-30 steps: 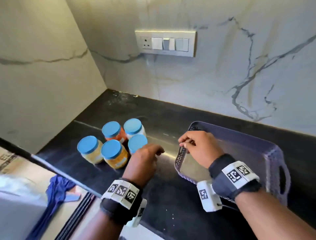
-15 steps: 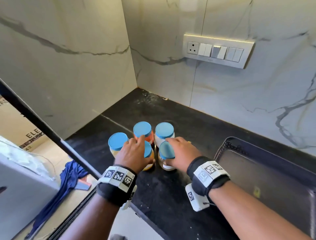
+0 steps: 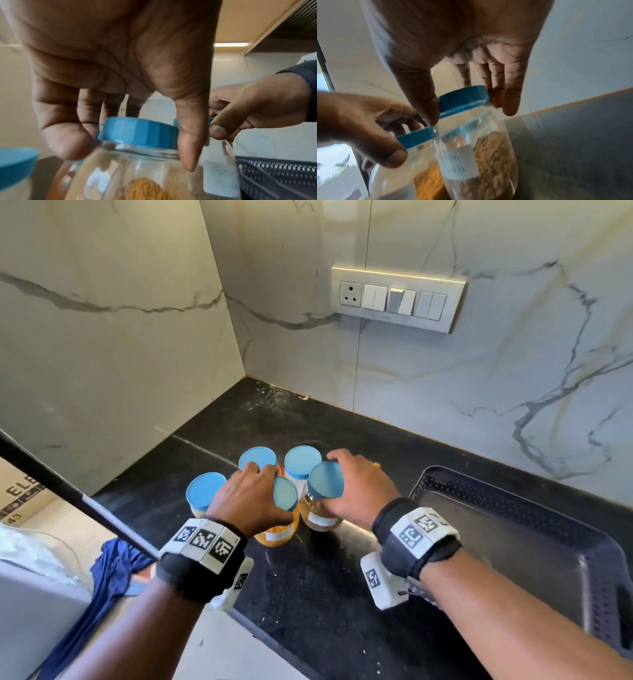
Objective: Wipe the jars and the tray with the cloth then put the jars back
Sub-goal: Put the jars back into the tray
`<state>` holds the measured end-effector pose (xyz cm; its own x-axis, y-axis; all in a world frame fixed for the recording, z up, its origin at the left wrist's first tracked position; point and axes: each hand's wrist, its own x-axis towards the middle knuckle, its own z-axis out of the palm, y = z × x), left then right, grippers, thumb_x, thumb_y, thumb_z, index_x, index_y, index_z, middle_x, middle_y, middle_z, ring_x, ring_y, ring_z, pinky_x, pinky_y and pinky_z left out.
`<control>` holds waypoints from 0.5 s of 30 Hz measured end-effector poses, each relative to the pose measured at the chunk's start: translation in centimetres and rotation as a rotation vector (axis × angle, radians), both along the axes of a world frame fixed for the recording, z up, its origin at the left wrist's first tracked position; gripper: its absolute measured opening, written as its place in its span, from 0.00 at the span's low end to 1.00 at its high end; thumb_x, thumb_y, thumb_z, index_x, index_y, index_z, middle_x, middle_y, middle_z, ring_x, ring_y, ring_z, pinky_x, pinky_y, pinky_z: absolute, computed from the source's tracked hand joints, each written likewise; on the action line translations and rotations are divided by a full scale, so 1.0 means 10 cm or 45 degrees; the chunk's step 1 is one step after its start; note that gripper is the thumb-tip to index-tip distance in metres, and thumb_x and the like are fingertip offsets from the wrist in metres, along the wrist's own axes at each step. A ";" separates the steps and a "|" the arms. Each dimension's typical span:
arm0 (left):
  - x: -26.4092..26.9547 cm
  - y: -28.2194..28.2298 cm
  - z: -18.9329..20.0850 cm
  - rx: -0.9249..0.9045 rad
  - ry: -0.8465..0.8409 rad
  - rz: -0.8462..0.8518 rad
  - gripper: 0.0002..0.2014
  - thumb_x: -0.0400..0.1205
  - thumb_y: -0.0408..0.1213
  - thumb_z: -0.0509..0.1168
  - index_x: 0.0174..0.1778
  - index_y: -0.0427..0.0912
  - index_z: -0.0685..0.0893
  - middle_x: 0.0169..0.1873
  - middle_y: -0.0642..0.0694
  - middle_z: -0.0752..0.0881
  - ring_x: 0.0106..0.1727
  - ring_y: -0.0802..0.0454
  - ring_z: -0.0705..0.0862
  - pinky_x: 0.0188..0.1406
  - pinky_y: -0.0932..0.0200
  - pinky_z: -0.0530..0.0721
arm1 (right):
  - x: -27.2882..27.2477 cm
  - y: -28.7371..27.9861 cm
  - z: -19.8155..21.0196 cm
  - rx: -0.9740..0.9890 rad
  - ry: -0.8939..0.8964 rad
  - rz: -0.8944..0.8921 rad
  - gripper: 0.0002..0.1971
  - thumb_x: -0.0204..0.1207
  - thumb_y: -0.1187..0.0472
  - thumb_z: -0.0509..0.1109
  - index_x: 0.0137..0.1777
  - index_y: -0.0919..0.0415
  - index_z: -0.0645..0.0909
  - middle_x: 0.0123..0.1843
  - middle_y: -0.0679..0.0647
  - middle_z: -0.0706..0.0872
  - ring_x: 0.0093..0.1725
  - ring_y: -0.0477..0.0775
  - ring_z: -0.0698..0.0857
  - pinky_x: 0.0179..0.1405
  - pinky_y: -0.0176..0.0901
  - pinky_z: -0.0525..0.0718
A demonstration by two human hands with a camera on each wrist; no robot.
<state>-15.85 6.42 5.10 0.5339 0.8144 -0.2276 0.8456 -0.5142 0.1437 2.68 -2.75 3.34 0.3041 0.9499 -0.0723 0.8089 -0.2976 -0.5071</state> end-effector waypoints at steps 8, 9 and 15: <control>0.99 -0.07 0.63 0.041 -0.277 -0.340 0.40 0.69 0.59 0.78 0.76 0.51 0.75 0.61 0.44 0.76 0.61 0.43 0.80 0.60 0.53 0.78 | 1.07 -0.75 0.57 0.181 -0.022 -0.525 0.44 0.63 0.45 0.84 0.79 0.48 0.69 0.71 0.57 0.83 0.69 0.63 0.82 0.67 0.52 0.80; 1.17 -0.09 0.63 0.038 -0.288 -0.393 0.40 0.69 0.58 0.79 0.75 0.50 0.75 0.61 0.44 0.77 0.61 0.42 0.80 0.60 0.53 0.79 | 1.20 -0.83 0.56 0.153 -0.049 -0.592 0.45 0.63 0.46 0.84 0.79 0.48 0.70 0.71 0.59 0.83 0.69 0.64 0.82 0.68 0.53 0.80; 2.26 -0.41 0.29 -0.006 -0.209 -0.756 0.42 0.66 0.59 0.80 0.73 0.44 0.77 0.62 0.39 0.78 0.60 0.37 0.83 0.61 0.48 0.84 | 1.67 -1.28 0.27 -0.100 -0.097 -0.797 0.42 0.65 0.47 0.83 0.78 0.56 0.72 0.73 0.62 0.81 0.71 0.66 0.81 0.69 0.53 0.80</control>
